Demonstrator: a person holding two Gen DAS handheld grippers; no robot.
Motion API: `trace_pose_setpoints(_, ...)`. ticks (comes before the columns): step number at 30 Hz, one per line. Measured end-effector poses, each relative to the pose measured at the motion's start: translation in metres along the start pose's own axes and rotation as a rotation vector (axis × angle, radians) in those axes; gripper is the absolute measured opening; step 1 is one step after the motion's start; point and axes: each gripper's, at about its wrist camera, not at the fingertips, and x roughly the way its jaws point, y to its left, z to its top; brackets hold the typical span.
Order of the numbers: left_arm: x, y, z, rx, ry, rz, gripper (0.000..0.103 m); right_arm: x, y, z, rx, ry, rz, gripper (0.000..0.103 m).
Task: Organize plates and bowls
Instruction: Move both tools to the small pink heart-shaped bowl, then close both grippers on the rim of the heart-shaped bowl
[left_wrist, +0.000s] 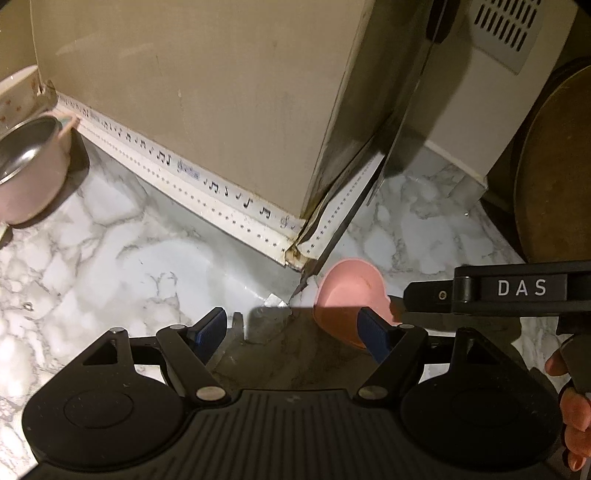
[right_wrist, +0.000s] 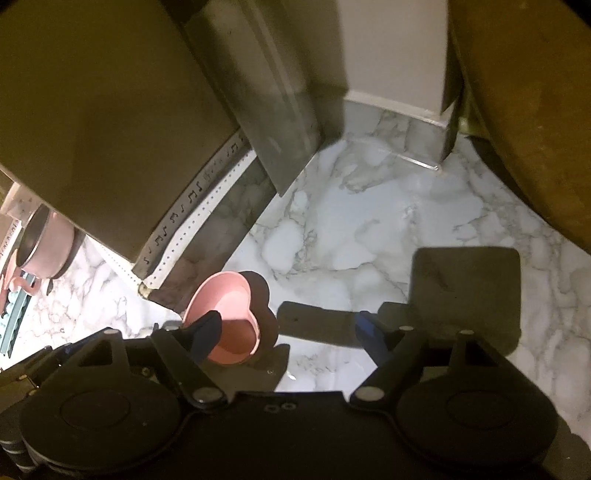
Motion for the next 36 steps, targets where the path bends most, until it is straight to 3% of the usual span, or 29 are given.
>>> trace_pose_setpoints(7, 0.014, 0.001, -0.001, -0.011, 0.009, -0.017, 0.077, 0.021, 0.003, 0.004, 0.003, 0.038, 0.021, 0.063)
trace_pose_setpoints(12, 0.018, 0.002, -0.002, -0.030, -0.002, -0.036, 0.074, 0.032, 0.003, 0.004, 0.015, 0.062, 0.041, 0.044)
trace_pose_setpoints(19, 0.019, 0.001, -0.003, -0.040, -0.003, -0.086, 0.038, 0.039, 0.004, 0.003, 0.038, 0.071, 0.073, 0.023)
trace_pose_setpoints(24, 0.020, 0.004, -0.004, -0.055, 0.001, -0.098, 0.027, 0.039, 0.007, 0.002, 0.034, 0.071, 0.082, 0.006)
trace_pose_setpoints(29, 0.015, 0.003, -0.005, -0.046, -0.006, -0.125, 0.016, 0.035, 0.009, 0.000, 0.031, 0.072, 0.089, 0.003)
trace_pose_setpoints(36, -0.009, -0.008, -0.008, -0.005, -0.026, -0.152, 0.016, 0.017, 0.012, -0.005, 0.014, 0.055, 0.091, 0.002)
